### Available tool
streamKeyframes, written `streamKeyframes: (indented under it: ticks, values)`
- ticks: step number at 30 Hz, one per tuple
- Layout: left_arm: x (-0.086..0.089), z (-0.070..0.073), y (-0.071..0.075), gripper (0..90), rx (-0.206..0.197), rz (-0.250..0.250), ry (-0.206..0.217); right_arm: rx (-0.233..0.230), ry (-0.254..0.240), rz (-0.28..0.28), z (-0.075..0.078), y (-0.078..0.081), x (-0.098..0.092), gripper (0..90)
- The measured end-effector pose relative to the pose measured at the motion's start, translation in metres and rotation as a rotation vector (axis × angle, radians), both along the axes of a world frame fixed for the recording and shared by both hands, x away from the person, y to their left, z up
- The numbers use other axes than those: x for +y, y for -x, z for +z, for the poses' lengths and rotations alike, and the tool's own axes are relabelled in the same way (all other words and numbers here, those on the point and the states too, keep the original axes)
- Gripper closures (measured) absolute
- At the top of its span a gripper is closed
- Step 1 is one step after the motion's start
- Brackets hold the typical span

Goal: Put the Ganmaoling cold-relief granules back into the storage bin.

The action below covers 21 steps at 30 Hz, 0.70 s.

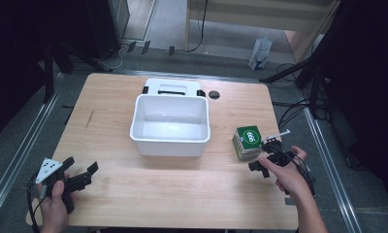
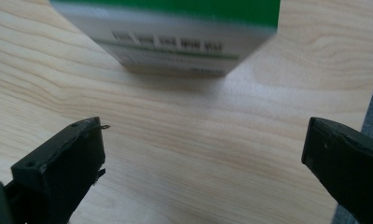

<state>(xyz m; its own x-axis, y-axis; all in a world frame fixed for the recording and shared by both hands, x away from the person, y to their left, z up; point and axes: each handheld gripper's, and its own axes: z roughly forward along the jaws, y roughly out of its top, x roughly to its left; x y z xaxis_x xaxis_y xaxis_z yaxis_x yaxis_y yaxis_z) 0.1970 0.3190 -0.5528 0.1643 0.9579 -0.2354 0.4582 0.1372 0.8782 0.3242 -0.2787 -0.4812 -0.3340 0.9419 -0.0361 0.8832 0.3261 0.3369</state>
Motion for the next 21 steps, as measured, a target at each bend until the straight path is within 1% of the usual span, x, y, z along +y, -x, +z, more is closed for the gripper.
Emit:
streamKeyframes:
  ticks: [3, 4, 5, 6, 7, 9, 10, 11, 12, 13, 14, 15, 17, 18, 20, 21]
  values:
    - [0.001, 0.000, 0.000, 5.7, 0.001, 0.001, 0.006, 0.066, 0.009, -0.002, 0.018, -0.017, 0.007, 0.0]
    - [0.001, 0.000, 0.000, 5.7, 0.001, 0.001, 0.007, 0.101, 0.027, 0.002, 0.029, -0.029, 0.012, 0.0]
    - [0.001, 0.000, 0.000, 5.7, 0.001, 0.001, 0.007, 0.101, 0.027, 0.002, 0.029, -0.029, 0.012, 0.0]
    - [0.001, 0.000, 0.000, 5.7, 0.001, 0.001, 0.006, 0.114, 0.037, 0.006, 0.033, -0.035, 0.015, 0.0]
    - [0.001, 0.000, 0.000, 5.7, 0.002, 0.000, 0.007, 0.139, 0.070, 0.009, 0.041, -0.045, 0.021, 0.0]
    - [0.001, 0.000, 0.000, 5.7, 0.003, 0.001, 0.008, 0.149, 0.088, 0.000, 0.046, -0.055, 0.027, 0.0]
    - [0.001, 0.000, 0.000, 5.7, 0.003, 0.001, 0.008, 0.149, 0.088, 0.000, 0.046, -0.055, 0.027, 0.0]
    - [0.001, 0.000, -0.001, 5.7, 0.003, 0.001, 0.009, 0.159, 0.095, -0.004, 0.048, -0.064, 0.032, 0.0]
    - [0.001, 0.000, -0.001, 5.7, 0.003, 0.001, 0.009, 0.169, 0.091, -0.008, 0.048, -0.068, 0.035, 0.0]
    - [0.001, 0.000, -0.001, 5.7, 0.003, 0.000, 0.009, 0.169, 0.091, -0.008, 0.048, -0.068, 0.035, 0.0]
    - [0.001, 0.000, -0.001, 5.7, 0.005, -0.002, 0.008, 0.191, 0.084, 0.002, 0.046, -0.075, 0.043, 0.0]
    - [0.001, 0.000, -0.001, 5.7, 0.005, -0.002, 0.009, 0.191, 0.084, 0.002, 0.046, -0.075, 0.043, 0.0]
    - [0.001, 0.000, -0.001, 5.7, 0.005, -0.002, 0.010, 0.200, 0.088, 0.008, 0.044, -0.080, 0.049, 0.0]
    - [0.001, 0.000, -0.001, 5.7, 0.004, -0.001, 0.011, 0.206, 0.102, 0.010, 0.041, -0.085, 0.054, 0.0]
    - [0.001, 0.000, -0.001, 5.7, 0.004, -0.003, 0.012, 0.211, 0.105, 0.003, 0.038, -0.090, 0.056, 0.0]
    - [0.001, 0.000, -0.001, 5.7, 0.003, -0.003, 0.013, 0.211, 0.105, 0.003, 0.038, -0.090, 0.056, 0.0]
